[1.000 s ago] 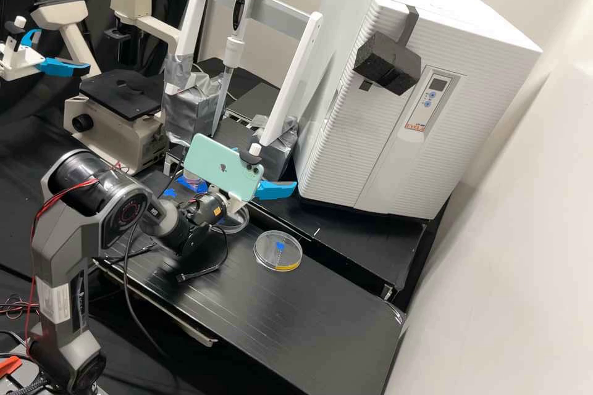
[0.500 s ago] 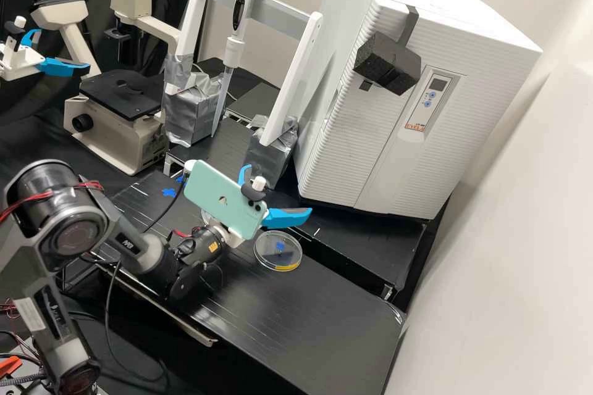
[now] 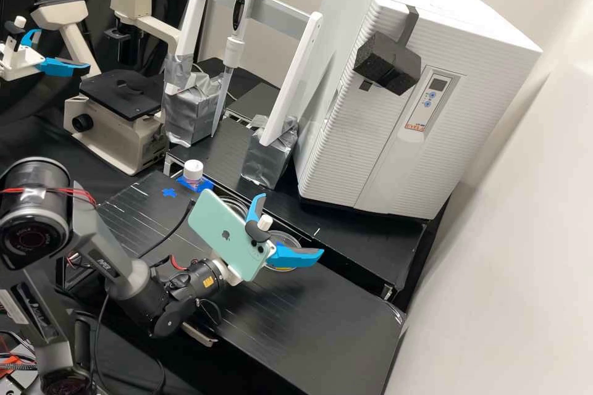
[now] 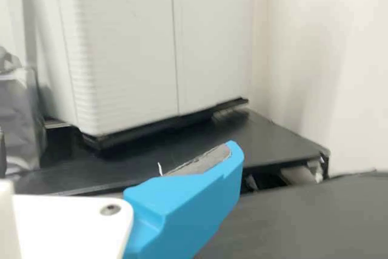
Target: Close the lid
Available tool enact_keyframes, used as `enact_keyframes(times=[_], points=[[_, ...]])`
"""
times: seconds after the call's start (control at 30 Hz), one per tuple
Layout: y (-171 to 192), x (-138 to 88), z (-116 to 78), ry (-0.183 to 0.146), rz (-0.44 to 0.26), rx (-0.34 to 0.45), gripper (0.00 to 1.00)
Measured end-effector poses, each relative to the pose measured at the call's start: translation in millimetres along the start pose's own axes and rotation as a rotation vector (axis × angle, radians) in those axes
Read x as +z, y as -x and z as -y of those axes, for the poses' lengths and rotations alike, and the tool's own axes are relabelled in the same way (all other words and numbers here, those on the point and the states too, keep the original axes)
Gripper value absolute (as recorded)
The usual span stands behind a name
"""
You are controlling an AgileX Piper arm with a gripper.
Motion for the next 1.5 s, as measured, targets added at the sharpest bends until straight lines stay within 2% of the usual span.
enact_keyframes(times=[0.33, 0.63, 0.73, 1.07, 1.23, 1.33, 1.5], points=[[4.0, 11.5, 11.3, -0.035, 0.056, -0.044, 1.00], [3.2, 15.9, 14.1, 0.003, 0.071, -0.059, 1.00], [4.1, 16.7, 15.7, 0.000, 0.069, -0.060, 1.00], [5.4, 19.8, 19.5, 0.055, 0.067, -0.070, 1.00], [5.0, 20.2, 19.8, 0.075, 0.060, -0.067, 1.00], [4.7, 20.0, 19.7, 0.076, 0.050, -0.062, 1.00], [4.6, 19.9, 19.3, 0.106, 0.048, -0.057, 1.00]])
